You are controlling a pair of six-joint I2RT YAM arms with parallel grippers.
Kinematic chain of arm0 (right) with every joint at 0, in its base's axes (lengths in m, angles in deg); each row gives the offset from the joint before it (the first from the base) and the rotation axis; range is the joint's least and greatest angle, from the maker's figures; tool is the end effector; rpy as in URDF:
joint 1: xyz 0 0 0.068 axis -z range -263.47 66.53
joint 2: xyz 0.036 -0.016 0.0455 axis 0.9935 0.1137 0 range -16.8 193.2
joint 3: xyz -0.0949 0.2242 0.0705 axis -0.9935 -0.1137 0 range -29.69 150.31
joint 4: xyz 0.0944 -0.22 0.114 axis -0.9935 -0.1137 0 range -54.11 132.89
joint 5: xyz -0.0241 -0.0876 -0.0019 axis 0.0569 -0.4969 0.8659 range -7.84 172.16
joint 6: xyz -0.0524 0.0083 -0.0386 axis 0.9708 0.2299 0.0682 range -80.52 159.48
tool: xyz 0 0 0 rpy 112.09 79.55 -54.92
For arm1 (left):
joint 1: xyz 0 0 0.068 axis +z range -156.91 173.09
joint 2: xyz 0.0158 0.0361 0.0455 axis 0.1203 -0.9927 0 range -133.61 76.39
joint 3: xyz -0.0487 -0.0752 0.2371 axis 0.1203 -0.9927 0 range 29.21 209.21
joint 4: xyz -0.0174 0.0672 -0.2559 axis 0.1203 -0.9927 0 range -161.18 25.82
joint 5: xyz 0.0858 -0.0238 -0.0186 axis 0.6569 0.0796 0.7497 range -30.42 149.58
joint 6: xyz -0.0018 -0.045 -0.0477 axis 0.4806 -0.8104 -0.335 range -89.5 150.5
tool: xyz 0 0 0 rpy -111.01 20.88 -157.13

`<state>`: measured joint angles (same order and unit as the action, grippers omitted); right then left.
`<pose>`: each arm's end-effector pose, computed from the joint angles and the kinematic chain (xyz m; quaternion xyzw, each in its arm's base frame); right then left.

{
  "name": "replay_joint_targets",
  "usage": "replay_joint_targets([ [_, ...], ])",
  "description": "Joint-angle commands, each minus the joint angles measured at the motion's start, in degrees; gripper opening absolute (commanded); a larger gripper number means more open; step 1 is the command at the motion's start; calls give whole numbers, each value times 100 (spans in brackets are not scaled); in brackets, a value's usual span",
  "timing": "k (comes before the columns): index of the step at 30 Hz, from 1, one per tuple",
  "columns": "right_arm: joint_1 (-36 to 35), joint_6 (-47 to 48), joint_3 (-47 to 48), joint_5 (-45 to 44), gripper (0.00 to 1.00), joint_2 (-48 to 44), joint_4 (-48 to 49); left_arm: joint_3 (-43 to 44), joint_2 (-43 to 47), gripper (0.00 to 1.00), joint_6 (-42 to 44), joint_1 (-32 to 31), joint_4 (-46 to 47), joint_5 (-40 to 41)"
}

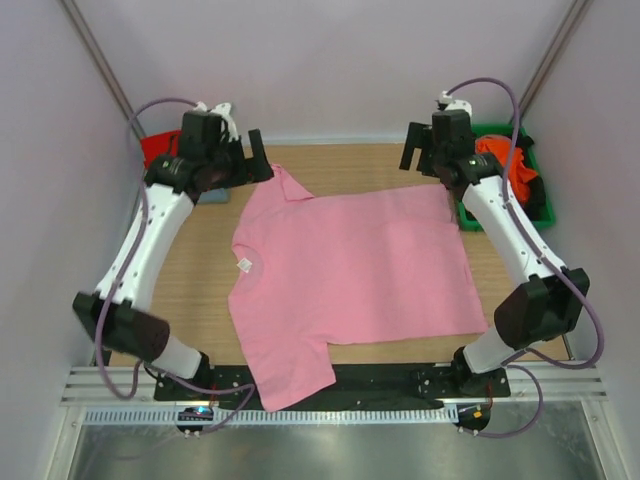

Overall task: Fold and stack the t-shirts
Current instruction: Fold the tshirt

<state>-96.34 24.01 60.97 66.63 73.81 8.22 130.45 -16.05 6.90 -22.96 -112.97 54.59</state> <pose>0.3669 0.0696 0.3473 0.0827 0.8758 -0.0034 0.4756 0.3479 -0.1047 0.3739 -0.0412 0.9047 -0.1803 0.3838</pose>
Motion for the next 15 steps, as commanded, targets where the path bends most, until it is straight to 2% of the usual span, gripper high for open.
replay_joint_targets([
  [1, -751, -141, -303, 577, 98, 71, 101, -1366, 1328, 93, -31, -12, 115, 33],
  [2, -935, -106, -259, 543, 97, 202, 136, -2065, 1734, 93, -118, -12, 133, 68],
  [3, -1077, -97, -119, 542, 96, 272, 154, -2385, 2078, 93, -154, -20, 142, 95],
  [4, -1330, -106, -13, 577, 94, 395, 180, -2972, 2803, 92, -172, -21, 125, 121],
  [7, -1639, -124, 505, 831, 89, 966, 294, -3817, 3809, 91, -356, -21, 28, 332],
  [11, -2009, 69, 1304, 1305, 81, 1932, 671, -4637, 5539, 92, -444, -21, 2, 122],
  [13, -2158, 254, 1884, 1307, 77, 2617, 725, -4875, 5964, 95, -801, -21, -94, 304],
  [15, -2343, 386, 2619, 1220, 74, 3092, 691, -4981, 6501, 95, -796, -21, 62, -69],
])
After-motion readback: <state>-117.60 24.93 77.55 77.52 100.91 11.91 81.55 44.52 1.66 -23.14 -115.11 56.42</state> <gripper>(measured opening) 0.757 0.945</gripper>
